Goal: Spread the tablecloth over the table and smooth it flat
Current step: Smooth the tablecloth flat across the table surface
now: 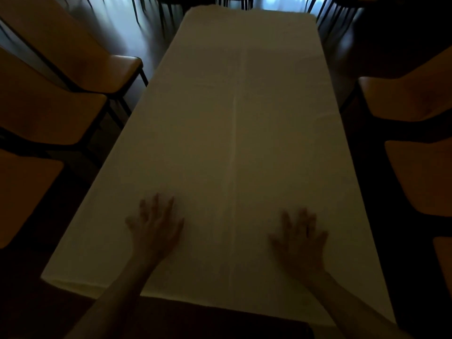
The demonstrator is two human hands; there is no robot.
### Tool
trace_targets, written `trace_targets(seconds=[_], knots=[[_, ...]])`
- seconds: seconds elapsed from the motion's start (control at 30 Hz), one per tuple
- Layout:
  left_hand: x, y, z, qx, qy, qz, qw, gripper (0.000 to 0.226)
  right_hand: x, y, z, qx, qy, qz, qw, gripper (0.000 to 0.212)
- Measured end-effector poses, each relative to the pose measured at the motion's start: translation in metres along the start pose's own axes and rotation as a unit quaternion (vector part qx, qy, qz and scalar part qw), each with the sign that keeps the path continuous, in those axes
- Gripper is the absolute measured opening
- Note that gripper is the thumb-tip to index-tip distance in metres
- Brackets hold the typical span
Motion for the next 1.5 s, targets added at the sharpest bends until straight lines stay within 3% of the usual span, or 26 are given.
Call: trace_targets(seconds=[0.37, 0.53, 0.6, 0.7, 0.8, 0.93, 1.1, 1.27, 1.4, 1.5], knots=[[0.094, -0.003, 0.082, -0.004, -0.152, 0.032, 0.988, 0.077, -0.071, 0.036, 0.101, -0.004, 0.094, 0.003, 0.996, 0.080], [0.086, -0.019, 0.099, -0.002, -0.310, 0.066, 0.948, 0.089, -0.113, 0.043, 0.146, -0.008, 0.104, 0.002, 0.995, 0.089], [0.060, -0.011, 0.094, -0.023, -0.232, 0.043, 0.972, 0.081, -0.134, 0.040, 0.140, -0.033, 0.069, 0.042, 0.996, 0.091], [-0.009, 0.018, 0.084, -0.022, -0.033, 0.014, 0.999, 0.085, -0.151, 0.033, 0.117, -0.010, 0.038, 0.025, 0.999, 0.098], [-0.105, 0.052, 0.088, -0.008, 0.100, 0.019, 0.995, 0.081, -0.146, 0.024, 0.091, 0.009, 0.023, -0.011, 1.000, 0.078], [-0.223, 0.095, 0.124, 0.024, 0.189, 0.065, 0.980, 0.074, -0.159, 0.030, 0.086, 0.018, -0.006, -0.053, 0.998, 0.070], [-0.304, 0.133, 0.155, 0.038, 0.214, 0.057, 0.974, 0.072, -0.177, 0.045, 0.108, 0.009, -0.029, -0.111, 0.993, 0.072], [-0.360, 0.171, 0.166, 0.062, 0.149, 0.040, 0.986, 0.072, -0.205, 0.058, 0.125, 0.020, -0.110, -0.181, 0.977, 0.068], [-0.380, 0.190, 0.182, 0.057, 0.108, -0.021, 0.992, 0.074, -0.253, 0.062, 0.125, 0.041, -0.130, -0.227, 0.964, 0.064], [-0.382, 0.191, 0.181, 0.037, 0.113, -0.043, 0.992, 0.076, -0.277, 0.050, 0.101, 0.009, -0.128, -0.238, 0.963, 0.064]])
Point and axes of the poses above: each hand's wrist, its own z-axis away from the middle knuckle, its own y-axis out of the palm, x = y × z, the point moved 1 cm from there along -z, towards the middle knuckle, and after that the axes turned 12 degrees about z, right-handed, at the moved point
